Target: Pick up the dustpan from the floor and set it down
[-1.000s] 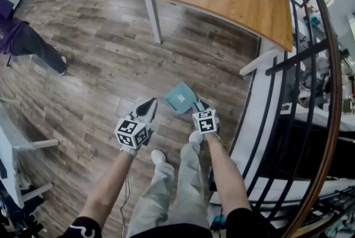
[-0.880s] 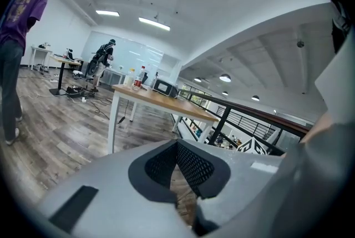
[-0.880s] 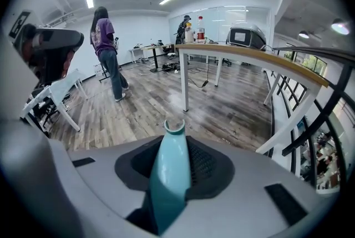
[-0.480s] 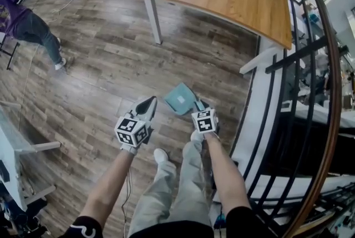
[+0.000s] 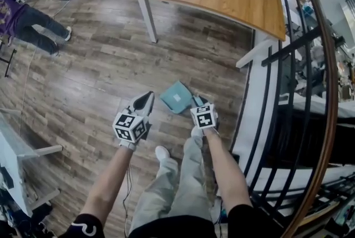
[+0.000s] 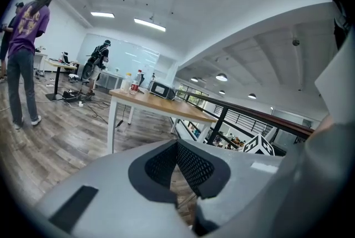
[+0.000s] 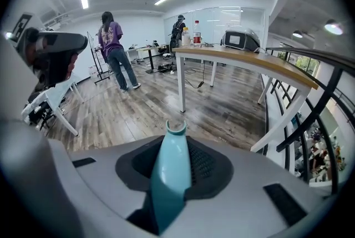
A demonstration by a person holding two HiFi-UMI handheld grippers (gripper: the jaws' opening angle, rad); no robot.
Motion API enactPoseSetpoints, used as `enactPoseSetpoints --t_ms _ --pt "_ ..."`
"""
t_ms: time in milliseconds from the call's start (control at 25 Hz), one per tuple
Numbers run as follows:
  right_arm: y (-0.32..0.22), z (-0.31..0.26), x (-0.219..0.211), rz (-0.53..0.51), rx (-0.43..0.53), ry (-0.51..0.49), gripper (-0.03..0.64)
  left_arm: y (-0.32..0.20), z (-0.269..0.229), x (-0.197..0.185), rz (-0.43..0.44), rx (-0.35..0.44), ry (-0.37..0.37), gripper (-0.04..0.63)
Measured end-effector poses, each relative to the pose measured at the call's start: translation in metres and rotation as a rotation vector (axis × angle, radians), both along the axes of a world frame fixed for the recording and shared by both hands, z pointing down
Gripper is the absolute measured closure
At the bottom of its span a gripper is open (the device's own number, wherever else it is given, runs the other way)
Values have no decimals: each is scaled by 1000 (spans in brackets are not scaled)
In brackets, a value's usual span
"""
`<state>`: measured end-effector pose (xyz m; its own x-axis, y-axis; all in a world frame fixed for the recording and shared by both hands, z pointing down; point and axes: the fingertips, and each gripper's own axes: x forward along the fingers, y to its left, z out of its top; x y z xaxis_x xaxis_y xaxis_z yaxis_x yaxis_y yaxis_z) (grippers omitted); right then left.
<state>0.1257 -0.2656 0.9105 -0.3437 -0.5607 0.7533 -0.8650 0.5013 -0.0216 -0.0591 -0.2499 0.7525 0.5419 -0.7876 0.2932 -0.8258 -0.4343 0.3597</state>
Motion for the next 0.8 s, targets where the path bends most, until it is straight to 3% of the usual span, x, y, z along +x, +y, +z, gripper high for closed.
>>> enactPoseSetpoints --t_ms 360,800 --pt "1 -56 6 45 -3 1 526 -2 -45 -7 11 33 7 597" --pt "-5 -184 2 85 11 -26 527 1 -143 -34 30 101 33 597"
